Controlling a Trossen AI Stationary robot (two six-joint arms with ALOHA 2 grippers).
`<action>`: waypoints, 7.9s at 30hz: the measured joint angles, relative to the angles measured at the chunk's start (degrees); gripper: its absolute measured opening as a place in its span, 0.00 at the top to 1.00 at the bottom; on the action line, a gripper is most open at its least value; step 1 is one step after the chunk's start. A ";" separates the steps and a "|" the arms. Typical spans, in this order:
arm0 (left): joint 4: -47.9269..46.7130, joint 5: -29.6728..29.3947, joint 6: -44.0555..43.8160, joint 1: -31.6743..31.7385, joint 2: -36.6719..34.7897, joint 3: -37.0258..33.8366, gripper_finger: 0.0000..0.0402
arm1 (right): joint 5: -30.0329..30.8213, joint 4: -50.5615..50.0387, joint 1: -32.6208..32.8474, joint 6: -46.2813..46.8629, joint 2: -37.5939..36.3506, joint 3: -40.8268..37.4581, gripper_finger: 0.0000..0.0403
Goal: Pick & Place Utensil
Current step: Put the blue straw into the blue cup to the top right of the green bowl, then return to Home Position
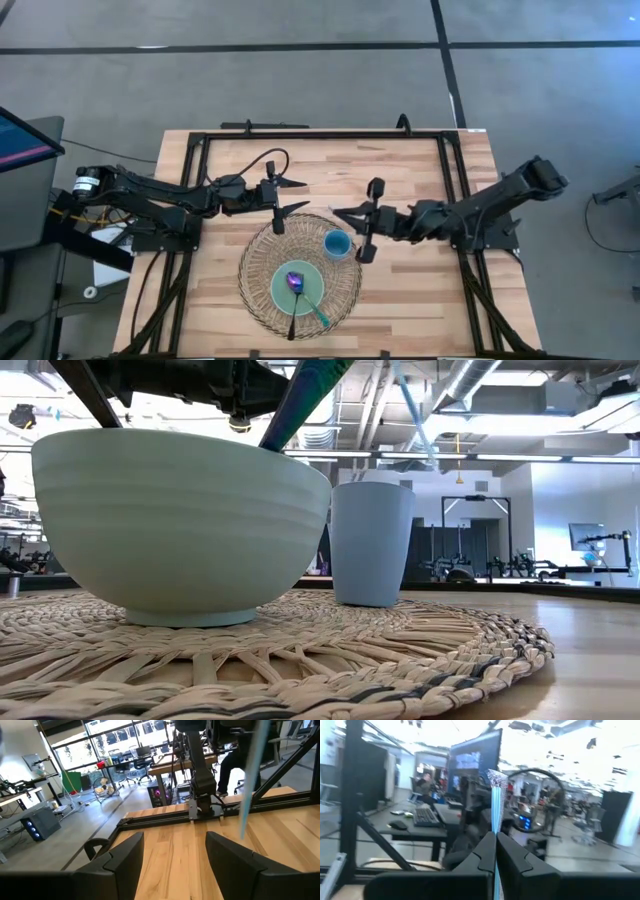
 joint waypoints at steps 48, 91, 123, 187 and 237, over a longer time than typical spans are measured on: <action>-0.02 0.01 0.00 0.00 0.01 0.00 0.47 | -4.69 9.55 -4.69 14.19 15.43 0.00 0.99; 0.00 0.00 0.00 0.00 0.00 0.00 0.47 | -4.78 9.65 -5.17 13.62 15.39 0.00 0.60; -13.73 0.00 0.04 -3.67 -17.65 0.00 0.47 | -4.74 -30.65 -5.11 16.30 -11.79 0.02 0.61; -30.53 16.74 -22.61 -2.25 -60.06 -19.75 0.47 | -4.87 -33.54 -6.55 21.62 -49.80 -29.62 0.61; -13.73 16.28 -25.31 -2.26 -54.60 -33.67 0.47 | -3.35 -49.61 -6.55 19.91 -78.55 -43.19 0.61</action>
